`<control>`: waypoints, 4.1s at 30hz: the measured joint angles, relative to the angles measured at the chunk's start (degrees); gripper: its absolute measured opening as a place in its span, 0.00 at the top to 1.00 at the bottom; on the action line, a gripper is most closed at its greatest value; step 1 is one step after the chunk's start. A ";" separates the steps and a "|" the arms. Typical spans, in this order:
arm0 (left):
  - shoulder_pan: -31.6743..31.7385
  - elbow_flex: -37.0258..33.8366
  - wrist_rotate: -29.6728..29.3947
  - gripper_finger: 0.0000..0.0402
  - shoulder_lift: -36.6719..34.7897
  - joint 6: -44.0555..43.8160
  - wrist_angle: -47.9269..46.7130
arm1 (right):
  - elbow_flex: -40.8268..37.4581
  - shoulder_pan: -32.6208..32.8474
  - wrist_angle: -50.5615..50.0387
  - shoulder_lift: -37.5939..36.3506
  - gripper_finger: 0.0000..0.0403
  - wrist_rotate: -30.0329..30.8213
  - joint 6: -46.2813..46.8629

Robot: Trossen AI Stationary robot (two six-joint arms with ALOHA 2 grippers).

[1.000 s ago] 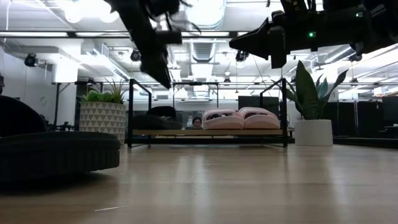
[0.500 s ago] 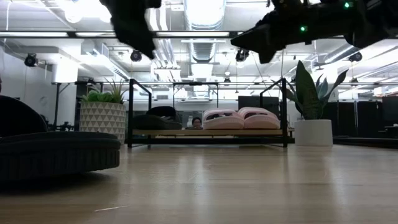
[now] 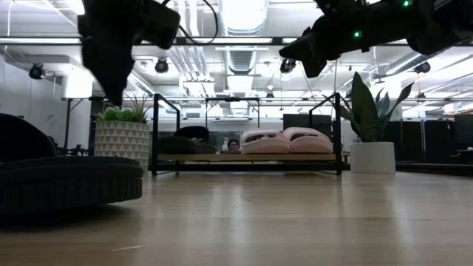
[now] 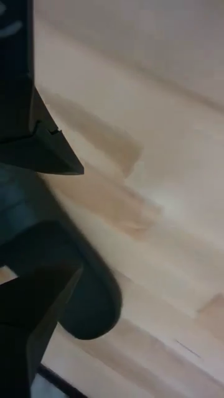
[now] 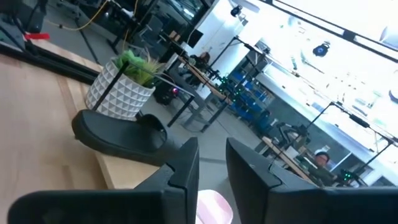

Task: Pick and place slides into the shelf
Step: Put the black slipper on the shelf

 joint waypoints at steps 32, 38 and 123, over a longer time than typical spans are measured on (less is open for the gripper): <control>-9.34 21.17 9.55 0.44 26.55 -23.77 -32.24 | -0.02 -0.01 0.11 0.01 0.82 -0.46 -3.47; -10.86 21.29 9.74 0.44 27.69 -25.47 -31.41 | -0.02 -0.02 0.11 0.02 0.82 -0.46 -1.88; 9.34 10.19 -47.37 1.00 -5.52 89.72 34.35 | -0.11 0.04 -0.02 0.04 0.84 1.90 -0.74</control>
